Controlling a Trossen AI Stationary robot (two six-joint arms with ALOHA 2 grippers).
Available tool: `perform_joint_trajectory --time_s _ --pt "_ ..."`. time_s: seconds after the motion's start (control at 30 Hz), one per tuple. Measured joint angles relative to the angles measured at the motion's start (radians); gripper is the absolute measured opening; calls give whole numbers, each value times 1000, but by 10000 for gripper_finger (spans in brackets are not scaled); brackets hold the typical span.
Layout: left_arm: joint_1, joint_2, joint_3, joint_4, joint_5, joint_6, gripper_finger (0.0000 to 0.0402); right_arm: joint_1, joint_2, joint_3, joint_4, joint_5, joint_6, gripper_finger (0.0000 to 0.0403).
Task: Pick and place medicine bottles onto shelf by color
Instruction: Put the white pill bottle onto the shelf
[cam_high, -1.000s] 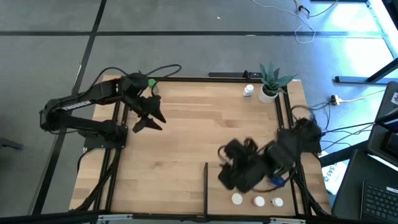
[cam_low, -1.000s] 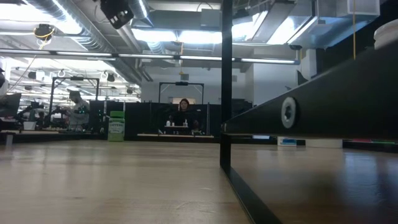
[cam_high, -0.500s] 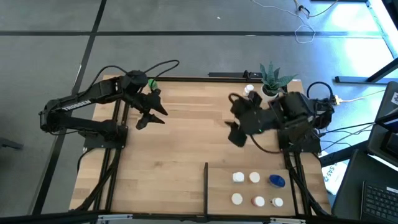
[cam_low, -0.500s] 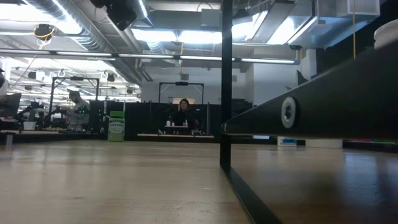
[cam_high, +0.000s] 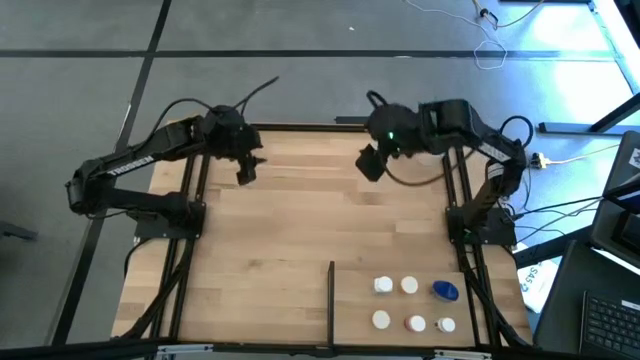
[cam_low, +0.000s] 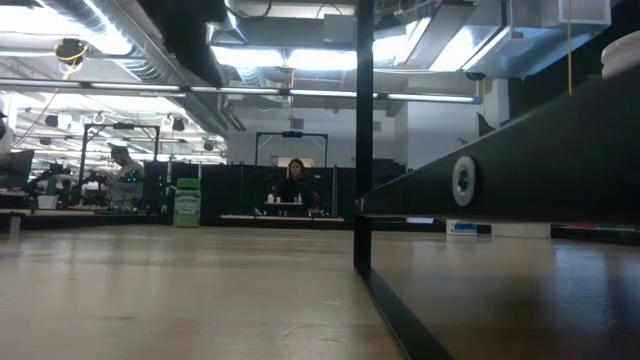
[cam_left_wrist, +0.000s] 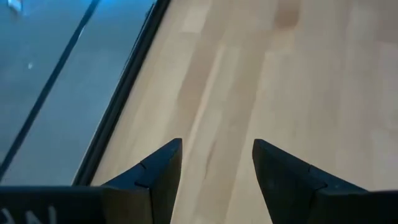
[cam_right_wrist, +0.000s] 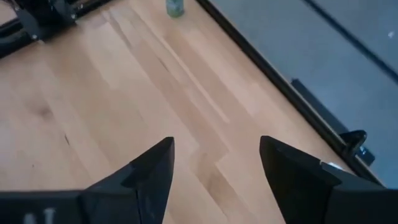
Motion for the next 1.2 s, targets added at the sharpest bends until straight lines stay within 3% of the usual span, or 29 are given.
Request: perform_joint_trajectory --time_s 0.27,0.5,0.67,0.9,1.07,1.2 --pt "150 96 0 1 13 -30 190 -229 9 -58 1 -122 -14 235" --pt "233 181 0 5 194 -82 190 -479 12 -208 1 -253 -138 228" --pt "268 210 0 8 207 -106 190 -605 12 -345 10 -259 -300 228" --pt "307 209 0 61 210 -157 190 -684 12 -586 95 -256 -465 228" --pt "334 209 0 76 209 -162 190 -690 12 -719 220 -170 -555 228" --pt "340 209 0 77 209 -168 190 -690 12 -795 301 -161 -617 228"
